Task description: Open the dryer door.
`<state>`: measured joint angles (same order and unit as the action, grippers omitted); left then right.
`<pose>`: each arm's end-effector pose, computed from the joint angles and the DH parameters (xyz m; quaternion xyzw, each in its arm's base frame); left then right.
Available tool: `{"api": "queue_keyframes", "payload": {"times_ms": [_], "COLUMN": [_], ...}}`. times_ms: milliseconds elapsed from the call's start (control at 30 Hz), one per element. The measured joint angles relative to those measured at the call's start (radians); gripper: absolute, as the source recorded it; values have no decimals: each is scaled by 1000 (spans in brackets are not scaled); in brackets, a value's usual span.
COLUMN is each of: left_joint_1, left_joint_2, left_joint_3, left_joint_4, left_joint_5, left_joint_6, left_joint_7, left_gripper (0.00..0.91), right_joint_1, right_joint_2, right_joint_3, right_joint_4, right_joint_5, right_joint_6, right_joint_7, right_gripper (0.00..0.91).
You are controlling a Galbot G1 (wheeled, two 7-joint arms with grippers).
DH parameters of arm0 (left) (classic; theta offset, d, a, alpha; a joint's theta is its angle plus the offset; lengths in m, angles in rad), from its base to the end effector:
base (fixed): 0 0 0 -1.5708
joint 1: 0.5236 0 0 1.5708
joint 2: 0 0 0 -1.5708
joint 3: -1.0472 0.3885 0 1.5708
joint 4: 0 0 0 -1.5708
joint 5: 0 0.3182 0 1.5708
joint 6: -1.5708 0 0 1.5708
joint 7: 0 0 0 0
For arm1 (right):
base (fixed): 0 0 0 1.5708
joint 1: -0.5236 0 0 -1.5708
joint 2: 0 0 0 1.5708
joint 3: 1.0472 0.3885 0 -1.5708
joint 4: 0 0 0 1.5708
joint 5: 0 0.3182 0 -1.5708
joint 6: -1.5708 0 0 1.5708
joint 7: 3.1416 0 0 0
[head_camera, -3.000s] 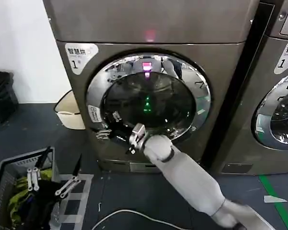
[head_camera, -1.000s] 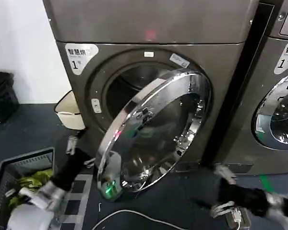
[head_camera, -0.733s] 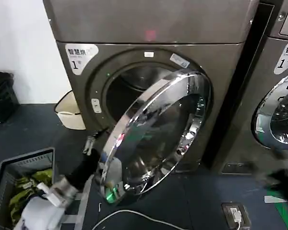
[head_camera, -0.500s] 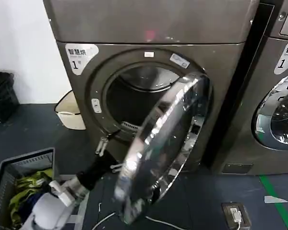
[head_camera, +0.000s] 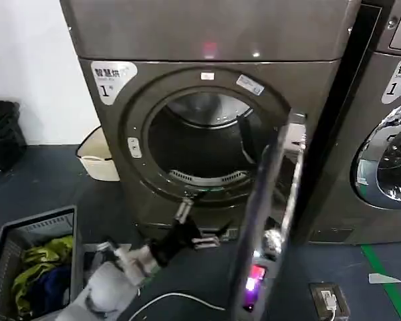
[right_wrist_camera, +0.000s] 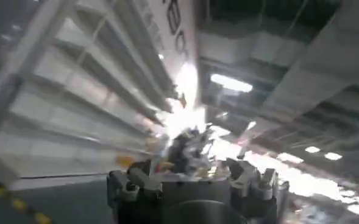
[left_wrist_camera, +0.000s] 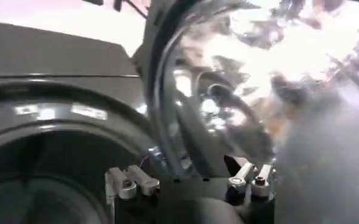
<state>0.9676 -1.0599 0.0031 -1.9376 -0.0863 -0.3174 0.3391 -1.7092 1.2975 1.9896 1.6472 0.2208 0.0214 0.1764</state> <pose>0.2808 0.0039 -0.2909 0.4602 0.8356 0.1623 0.2524 -0.1370 -0.4021 -0.2298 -0.6542 -0.7093 0.2609 0.0293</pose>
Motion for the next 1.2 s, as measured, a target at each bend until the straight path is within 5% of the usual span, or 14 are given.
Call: {"api": "queue_keyframes", "payload": {"times_ms": [333,633,1200], "left_joint_1": [-229,-384,-552], "left_joint_2": [-90,-219,-472], "left_joint_3": [224,373,449], "left_joint_4": [151,304,612], "left_joint_5": [-17,-37,-14], "left_joint_6": [1,7,-3], "left_joint_7": [0,0,9], "left_gripper": [907,907,907], "right_joint_1": [-23,-53,-47], "right_joint_2": [-7,-50,-3], "right_joint_3": [110,199,211], "right_joint_4": [-143,-284,-207], "right_joint_5": [10,1,-40], "right_joint_6": [-18,94,35], "right_joint_7": [-6,3,8], "right_gripper": [907,907,907]}}
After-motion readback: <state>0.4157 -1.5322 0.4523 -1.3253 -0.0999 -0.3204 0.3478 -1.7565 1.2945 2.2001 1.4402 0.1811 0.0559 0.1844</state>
